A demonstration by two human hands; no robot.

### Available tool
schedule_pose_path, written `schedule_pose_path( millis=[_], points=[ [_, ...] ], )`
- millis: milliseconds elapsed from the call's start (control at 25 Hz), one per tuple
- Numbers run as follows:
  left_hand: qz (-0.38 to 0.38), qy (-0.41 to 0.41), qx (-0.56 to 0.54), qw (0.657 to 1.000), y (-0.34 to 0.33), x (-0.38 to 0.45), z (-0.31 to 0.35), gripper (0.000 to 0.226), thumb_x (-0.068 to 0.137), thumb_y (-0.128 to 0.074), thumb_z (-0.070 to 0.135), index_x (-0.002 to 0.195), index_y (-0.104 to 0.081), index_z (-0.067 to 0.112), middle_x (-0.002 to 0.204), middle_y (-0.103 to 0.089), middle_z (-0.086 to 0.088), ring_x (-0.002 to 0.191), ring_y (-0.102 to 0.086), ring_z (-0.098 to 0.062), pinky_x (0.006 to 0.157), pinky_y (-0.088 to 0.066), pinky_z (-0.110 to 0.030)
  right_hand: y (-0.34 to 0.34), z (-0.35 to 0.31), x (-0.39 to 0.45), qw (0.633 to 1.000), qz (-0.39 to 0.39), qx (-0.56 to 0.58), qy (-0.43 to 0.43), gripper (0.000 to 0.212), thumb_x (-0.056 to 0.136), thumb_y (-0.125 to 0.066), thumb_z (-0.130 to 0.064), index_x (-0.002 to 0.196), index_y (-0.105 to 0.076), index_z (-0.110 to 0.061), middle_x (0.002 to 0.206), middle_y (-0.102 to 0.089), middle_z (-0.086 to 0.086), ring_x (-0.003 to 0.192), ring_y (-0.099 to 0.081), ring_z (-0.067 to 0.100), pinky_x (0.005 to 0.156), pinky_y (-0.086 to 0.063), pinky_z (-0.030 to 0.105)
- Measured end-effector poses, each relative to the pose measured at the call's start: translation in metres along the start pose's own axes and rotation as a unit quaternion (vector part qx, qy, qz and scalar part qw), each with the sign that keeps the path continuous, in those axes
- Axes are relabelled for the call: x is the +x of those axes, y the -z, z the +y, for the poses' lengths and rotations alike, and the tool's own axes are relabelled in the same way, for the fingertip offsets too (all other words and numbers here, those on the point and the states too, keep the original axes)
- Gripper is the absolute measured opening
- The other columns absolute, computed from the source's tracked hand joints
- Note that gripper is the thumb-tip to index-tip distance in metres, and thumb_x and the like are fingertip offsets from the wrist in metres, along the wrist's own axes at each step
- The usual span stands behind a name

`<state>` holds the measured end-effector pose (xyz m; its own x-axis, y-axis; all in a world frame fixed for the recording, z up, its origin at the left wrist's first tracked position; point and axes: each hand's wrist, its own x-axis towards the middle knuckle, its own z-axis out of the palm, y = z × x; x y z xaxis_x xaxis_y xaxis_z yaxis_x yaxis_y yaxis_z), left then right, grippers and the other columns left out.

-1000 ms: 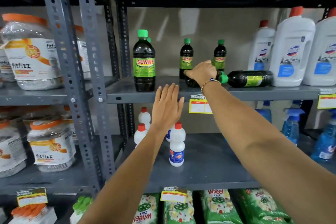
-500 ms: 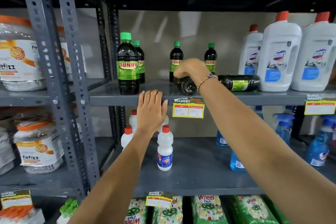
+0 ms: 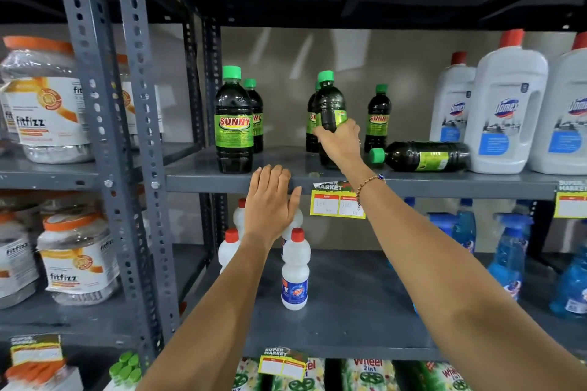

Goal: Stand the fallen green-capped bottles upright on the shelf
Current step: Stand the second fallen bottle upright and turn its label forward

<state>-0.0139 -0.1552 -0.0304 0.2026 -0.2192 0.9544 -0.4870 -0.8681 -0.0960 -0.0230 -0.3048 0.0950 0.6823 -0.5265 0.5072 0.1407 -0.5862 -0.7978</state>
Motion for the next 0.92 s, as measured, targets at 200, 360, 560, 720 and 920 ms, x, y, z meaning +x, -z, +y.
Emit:
schedule_pose_path(
  millis=[200,360,560,720,920],
  points=[
    [-0.003,-0.002,0.004,1.0,-0.001,-0.001,-0.001,0.04,0.095,-0.039,0.037,0.111,-0.058,0.005,0.11,-0.064,-0.012,0.107,-0.058,-0.032,0.106,-0.031,-0.04,-0.016,0.014,0.015,0.993,-0.074,0.089,0.002,0.076,0.074,-0.076,-0.038,0.129,-0.036,-0.004,0.128,-0.048,0.013,0.112,-0.055,0.025,0.097,-0.049,0.04],
    [-0.001,0.001,0.004,1.0,-0.002,-0.001,-0.001,0.041,0.095,-0.038,0.038,0.113,-0.057,0.006,0.111,-0.064,-0.012,0.106,-0.059,-0.031,0.106,-0.03,-0.039,-0.013,0.021,0.017,0.987,-0.128,0.097,-0.02,0.076,0.078,-0.077,-0.025,0.129,-0.025,-0.007,0.127,-0.048,0.011,0.116,-0.051,0.023,0.097,-0.045,0.035],
    [0.015,-0.008,0.002,1.0,-0.003,-0.001,-0.001,0.04,0.094,-0.04,0.036,0.111,-0.059,0.005,0.108,-0.065,-0.012,0.103,-0.06,-0.031,0.105,-0.03,-0.039,-0.005,0.024,0.014,0.987,-0.138,0.072,-0.036,0.072,0.073,-0.076,-0.006,0.127,-0.028,-0.005,0.123,-0.053,0.015,0.116,-0.054,0.027,0.086,-0.047,0.031],
    [0.009,-0.009,0.012,1.0,-0.001,-0.001,-0.002,0.041,0.094,-0.041,0.037,0.112,-0.059,0.006,0.11,-0.065,-0.011,0.105,-0.06,-0.03,0.105,-0.033,-0.04,-0.006,0.022,0.011,0.994,-0.106,-0.017,-0.001,0.087,0.066,-0.086,-0.026,0.128,-0.028,-0.003,0.135,-0.044,0.015,0.126,-0.045,0.029,0.106,-0.04,0.041],
    [-0.004,-0.005,0.023,1.0,0.0,-0.002,0.0,0.043,0.095,-0.038,0.038,0.116,-0.059,0.007,0.114,-0.064,-0.011,0.108,-0.059,-0.03,0.104,-0.039,-0.042,-0.001,0.022,0.007,0.994,-0.104,0.009,-0.021,0.077,0.072,-0.081,-0.016,0.127,-0.03,-0.004,0.125,-0.051,0.012,0.121,-0.051,0.028,0.091,-0.044,0.031]
  ],
)
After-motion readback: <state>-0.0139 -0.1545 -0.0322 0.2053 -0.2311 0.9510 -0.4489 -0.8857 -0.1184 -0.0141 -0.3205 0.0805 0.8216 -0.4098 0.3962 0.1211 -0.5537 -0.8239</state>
